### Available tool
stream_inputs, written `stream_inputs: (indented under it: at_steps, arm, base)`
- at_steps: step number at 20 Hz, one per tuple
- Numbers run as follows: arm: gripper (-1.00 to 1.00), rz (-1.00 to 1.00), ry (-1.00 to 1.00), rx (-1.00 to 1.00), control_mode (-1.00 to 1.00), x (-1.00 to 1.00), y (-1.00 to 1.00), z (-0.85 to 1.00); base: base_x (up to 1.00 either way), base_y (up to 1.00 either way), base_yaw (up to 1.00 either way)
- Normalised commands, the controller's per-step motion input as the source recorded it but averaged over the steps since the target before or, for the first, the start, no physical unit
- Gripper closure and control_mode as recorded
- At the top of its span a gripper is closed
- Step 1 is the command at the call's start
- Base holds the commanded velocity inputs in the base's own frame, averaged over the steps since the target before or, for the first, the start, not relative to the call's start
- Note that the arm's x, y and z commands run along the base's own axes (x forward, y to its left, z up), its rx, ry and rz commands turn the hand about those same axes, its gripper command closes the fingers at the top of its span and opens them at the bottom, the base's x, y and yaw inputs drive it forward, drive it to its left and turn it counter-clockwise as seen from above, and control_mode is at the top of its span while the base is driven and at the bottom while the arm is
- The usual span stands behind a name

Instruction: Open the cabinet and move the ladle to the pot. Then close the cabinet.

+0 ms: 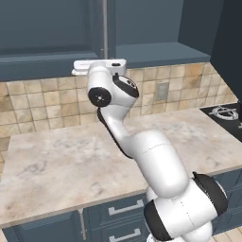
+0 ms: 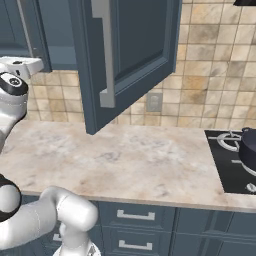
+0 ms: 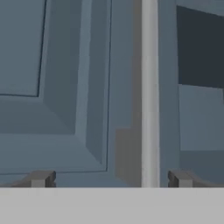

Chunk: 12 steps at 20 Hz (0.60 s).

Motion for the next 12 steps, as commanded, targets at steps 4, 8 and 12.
stream_inputs:
  at_steps: [4, 8, 12]
  arm:
    - [-1.00, 0.03, 0.00, 0.07, -1.00, 1.00, 0.00, 0.00]
    - [-1.00, 0.03, 0.00, 0.06, -1.00, 0.77, 0.00, 0.00]
    - [-1.00, 0.03, 0.00, 0.06, -1.00, 0.37, -0.08, 0.10]
  base:
    - [0.00, 0.00, 0.00]
    - [0.00, 0.00, 0.00]
    - [0.00, 0.00, 0.00]
